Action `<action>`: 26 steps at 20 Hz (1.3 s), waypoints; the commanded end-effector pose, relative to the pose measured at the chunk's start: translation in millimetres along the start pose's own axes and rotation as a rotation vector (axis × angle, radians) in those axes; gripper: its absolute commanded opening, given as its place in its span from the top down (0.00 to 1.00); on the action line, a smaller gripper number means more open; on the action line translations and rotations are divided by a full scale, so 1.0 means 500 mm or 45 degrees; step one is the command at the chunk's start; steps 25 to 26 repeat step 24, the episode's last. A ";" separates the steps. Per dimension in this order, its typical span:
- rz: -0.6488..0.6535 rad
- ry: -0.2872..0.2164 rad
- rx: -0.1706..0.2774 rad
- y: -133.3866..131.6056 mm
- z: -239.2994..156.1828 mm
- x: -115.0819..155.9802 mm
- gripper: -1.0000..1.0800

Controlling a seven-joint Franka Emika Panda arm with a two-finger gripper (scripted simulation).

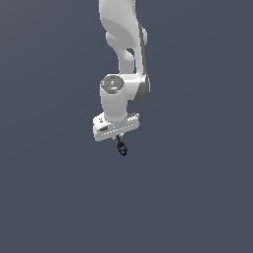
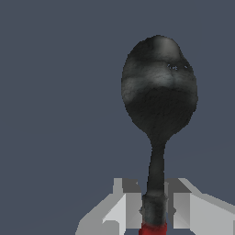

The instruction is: Pick up the object and move it to a goal position.

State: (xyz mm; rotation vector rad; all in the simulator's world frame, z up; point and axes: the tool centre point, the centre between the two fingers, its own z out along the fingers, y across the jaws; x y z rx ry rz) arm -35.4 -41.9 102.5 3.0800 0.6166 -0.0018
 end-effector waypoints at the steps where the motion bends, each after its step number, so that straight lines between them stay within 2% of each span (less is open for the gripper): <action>1: 0.000 0.001 -0.001 -0.013 -0.041 -0.015 1.00; 14: 0.000 0.001 0.000 -0.071 -0.222 -0.078 1.00; 20: 0.000 0.001 0.000 -0.083 -0.262 -0.090 1.00; 26: 0.000 0.001 0.000 -0.085 -0.270 -0.092 1.00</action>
